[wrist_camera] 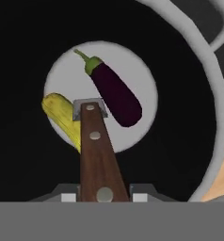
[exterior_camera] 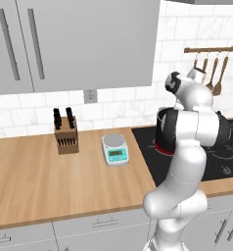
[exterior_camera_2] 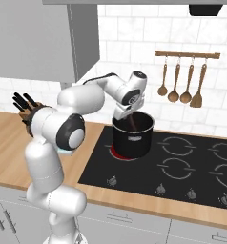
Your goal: Put the eggplant and cucumber in the pot. Retrieve the spatula and lightly stir the vegetables in the pot.
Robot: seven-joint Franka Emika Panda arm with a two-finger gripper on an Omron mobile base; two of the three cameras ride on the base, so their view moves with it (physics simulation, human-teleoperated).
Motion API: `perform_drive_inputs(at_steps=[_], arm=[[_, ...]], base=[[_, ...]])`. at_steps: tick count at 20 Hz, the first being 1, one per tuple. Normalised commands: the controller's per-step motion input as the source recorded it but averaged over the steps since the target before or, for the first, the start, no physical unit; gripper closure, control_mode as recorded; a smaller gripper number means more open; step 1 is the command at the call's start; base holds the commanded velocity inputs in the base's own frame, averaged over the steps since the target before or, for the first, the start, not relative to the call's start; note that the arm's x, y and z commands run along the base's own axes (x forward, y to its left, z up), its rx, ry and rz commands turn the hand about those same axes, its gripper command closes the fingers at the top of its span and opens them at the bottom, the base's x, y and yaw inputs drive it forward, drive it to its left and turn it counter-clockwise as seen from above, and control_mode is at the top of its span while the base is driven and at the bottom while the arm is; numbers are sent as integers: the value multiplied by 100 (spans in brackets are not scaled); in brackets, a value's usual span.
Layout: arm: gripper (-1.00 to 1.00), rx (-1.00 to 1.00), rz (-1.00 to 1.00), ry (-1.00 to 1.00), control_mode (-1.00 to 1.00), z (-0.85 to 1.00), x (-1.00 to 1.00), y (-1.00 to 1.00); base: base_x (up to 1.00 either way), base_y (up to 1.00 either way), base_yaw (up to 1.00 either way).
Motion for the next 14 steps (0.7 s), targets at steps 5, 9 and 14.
perform_drive_inputs(at_steps=[5,9,14], arm=[[100,12,0,0,-100,4,0,-6],[100,0,0,-1,-100,24,0,-11],[100,0,0,-1,-100,3,0,-1]], base=[[0,0,0],[0,0,0],[0,0,0]])
